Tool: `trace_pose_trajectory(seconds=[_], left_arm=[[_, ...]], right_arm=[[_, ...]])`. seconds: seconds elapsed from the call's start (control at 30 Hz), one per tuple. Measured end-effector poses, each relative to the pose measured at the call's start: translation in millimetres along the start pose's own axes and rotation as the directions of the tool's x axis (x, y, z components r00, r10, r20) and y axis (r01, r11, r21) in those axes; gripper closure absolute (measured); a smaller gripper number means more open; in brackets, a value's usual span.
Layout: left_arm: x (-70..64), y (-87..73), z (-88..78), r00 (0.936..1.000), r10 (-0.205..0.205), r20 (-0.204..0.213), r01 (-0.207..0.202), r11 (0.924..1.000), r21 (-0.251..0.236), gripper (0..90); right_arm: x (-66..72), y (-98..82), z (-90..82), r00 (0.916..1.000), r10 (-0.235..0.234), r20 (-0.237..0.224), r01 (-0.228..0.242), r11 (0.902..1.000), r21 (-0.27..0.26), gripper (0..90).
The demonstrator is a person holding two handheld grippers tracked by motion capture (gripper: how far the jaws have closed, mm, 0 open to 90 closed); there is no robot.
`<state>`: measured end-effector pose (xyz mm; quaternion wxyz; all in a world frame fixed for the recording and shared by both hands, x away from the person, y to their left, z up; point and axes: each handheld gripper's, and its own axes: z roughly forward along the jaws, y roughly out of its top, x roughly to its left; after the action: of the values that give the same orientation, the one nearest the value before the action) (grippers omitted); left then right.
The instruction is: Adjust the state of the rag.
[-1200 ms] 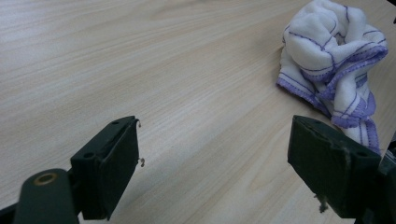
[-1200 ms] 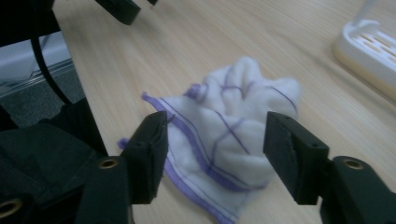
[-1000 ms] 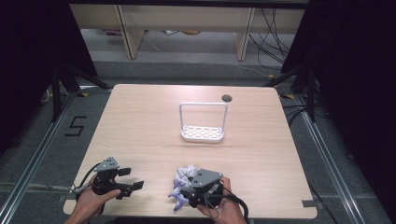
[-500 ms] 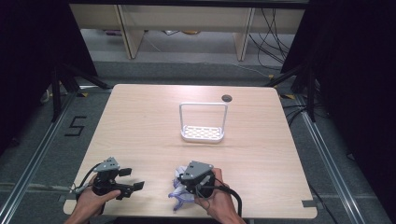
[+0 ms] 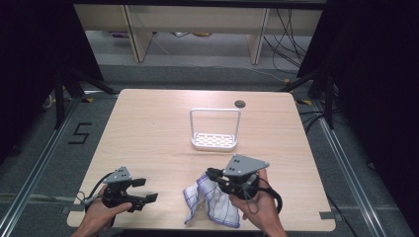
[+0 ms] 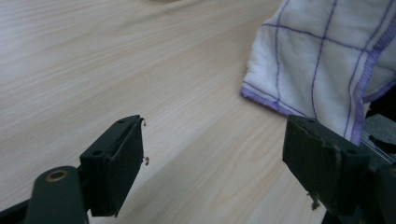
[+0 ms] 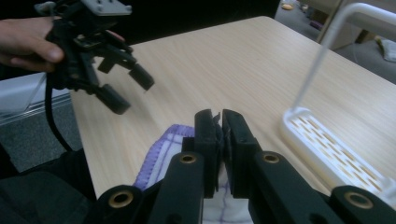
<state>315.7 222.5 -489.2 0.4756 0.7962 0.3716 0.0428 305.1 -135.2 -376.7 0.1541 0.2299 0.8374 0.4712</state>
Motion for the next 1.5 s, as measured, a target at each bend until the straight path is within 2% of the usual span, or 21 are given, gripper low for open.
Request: trace_pose_trajectory(seconds=[0.07, 0.1, 0.13, 0.17, 0.3, 0.43, 0.53, 0.57, 0.63, 0.77, 0.97, 1.0, 1.03, 1.07, 1.17, 1.27, 1.3, 1.33, 1.43, 1.47, 1.5], left_arm=[[-6.0, 3.1, 3.6, 0.9992, 0.027, 0.029, -0.027, 0.9996, 0.006, 21.7], [-10.0, 4.7, 5.6, 0.9987, 0.036, 0.035, -0.037, 0.9993, 0.010, 22.3], [-13.5, 6.5, 7.5, 0.9977, 0.046, 0.050, -0.047, 0.9987, 0.019, 22.3], [-22.4, 8.8, 13.6, 0.9959, 0.060, 0.067, -0.062, 0.9977, 0.025, 23.3], [-33.5, 11.2, 25.6, 0.9900, 0.095, 0.105, -0.100, 0.9938, 0.049, 24.2], [-47.1, 13.8, 44.5, 0.9817, 0.130, 0.139, -0.142, 0.9870, 0.075, 24.9], [-54.9, 16.9, 56.4, 0.9742, 0.173, 0.145, -0.187, 0.9780, 0.092, 23.8], [-60.1, 18.6, 63.1, 0.9708, 0.199, 0.134, -0.212, 0.9727, 0.093, 22.9], [-64.9, 19.8, 68.3, 0.9685, 0.211, 0.133, -0.225, 0.9689, 0.103, 21.0], [-71.3, 20.8, 73.5, 0.9658, 0.231, 0.118, -0.243, 0.9645, 0.103, 21.0], [-80.9, 23.5, 74.4, 0.9543, 0.269, 0.130, -0.279, 0.9581, 0.065, 23.4], [-84.1, 25.3, 74.6, 0.9480, 0.286, 0.139, -0.298, 0.9522, 0.070, 25.3], [-84.1, 25.3, 74.6, 0.9480, 0.286, 0.139, -0.298, 0.9522, 0.070, 26.0], [-85.3, 25.6, 76.6, 0.9455, 0.291, 0.146, -0.302, 0.9513, 0.061, 26.4], [-89.9, 26.8, 84.7, 0.9368, 0.306, 0.170, -0.324, 0.9417, 0.091, 29.0], [-90.9, 26.9, 89.4, 0.9416, 0.278, 0.190, -0.301, 0.9480, 0.103, 29.0], [-89.9, 27.7, 90.9, 0.9374, 0.300, 0.177, -0.323, 0.9388, 0.120, 30.3], [-91.7, 27.1, 93.0, 0.9423, 0.285, 0.176, -0.308, 0.9441, 0.119, 30.3], [-92.0, 26.5, 98.6, 0.9366, 0.302, 0.178, -0.328, 0.9338, 0.143, 30.9], [-92.7, 26.0, 100.5, 0.9352, 0.309, 0.173, -0.335, 0.9296, 0.153, 30.8], [-92.6, 25.3, 104.4, 0.9290, 0.335, 0.156, -0.360, 0.9165, 0.174, 30.8]], right_arm=[[-11.9, -6.0, -8.5, 0.9991, 0.028, 0.030, -0.029, 0.9996, 0.009, 85.7], [-27.3, -15.7, -13.9, 0.9968, 0.067, 0.044, -0.068, 0.9975, 0.021, 85.7], [-27.3, -15.7, -13.9, 0.9968, 0.067, 0.044, -0.068, 0.9975, 0.021, 85.7], [-42.4, -27.5, -16.2, 0.9936, 0.104, 0.044, -0.106, 0.9937, 0.038, 85.7], [-60.0, -47.4, -17.5, 0.9865, 0.144, 0.077, -0.150, 0.9863, 0.069, 85.7], [-76.0, -75.6, -14.5, 0.9728, 0.211, 0.096, -0.220, 0.9700, 0.103, 85.6], [-83.5, -91.7, -11.4, 0.9650, 0.241, 0.104, -0.253, 0.9592, 0.126, 85.6], [-85.1, -97.7, -9.2, 0.9583, 0.262, 0.113, -0.277, 0.9492, 0.149, 85.5], [-89.0, -102.7, -6.0, 0.9630, 0.238, 0.126, -0.258, 0.9510, 0.171, 85.3], [-89.7, -108.4, 0.1, 0.9631, 0.223, 0.151, -0.251, 0.9452, 0.208, 85.0], [-90.0, -116.4, 11.7, 0.9650, 0.195, 0.175, -0.238, 0.9331, 0.270, 84.1], [-88.4, -115.1, 12.1, 0.9568, 0.229, 0.179, -0.273, 0.9207, 0.279, 81.9], [-88.1, -115.3, 12.7, 0.9507, 0.246, 0.189, -0.290, 0.9202, 0.263, 79.3], [-89.5, -114.6, 11.6, 0.9535, 0.231, 0.194, -0.277, 0.9235, 0.265, 74.7], [-85.4, -108.8, 4.7, 0.9365, 0.252, 0.243, -0.305, 0.9291, 0.210, 57.8], [-79.9, -104.0, -3.8, 0.9374, 0.238, 0.254, -0.290, 0.9367, 0.195, 55.1], [-71.9, -101.6, -10.9, 0.9345, 0.240, 0.263, -0.293, 0.9382, 0.184, 54.3], [-71.9, -101.6, -10.9, 0.9345, 0.240, 0.263, -0.293, 0.9382, 0.184, 54.3], [-58.0, -106.6, -15.7, 0.9393, 0.233, 0.252, -0.282, 0.9419, 0.182, 53.1], [-53.9, -107.3, -15.9, 0.9347, 0.254, 0.249, -0.305, 0.9320, 0.195, 53.0], [-51.2, -109.2, -14.3, 0.9356, 0.256, 0.243, -0.307, 0.9298, 0.202, 52.7]])
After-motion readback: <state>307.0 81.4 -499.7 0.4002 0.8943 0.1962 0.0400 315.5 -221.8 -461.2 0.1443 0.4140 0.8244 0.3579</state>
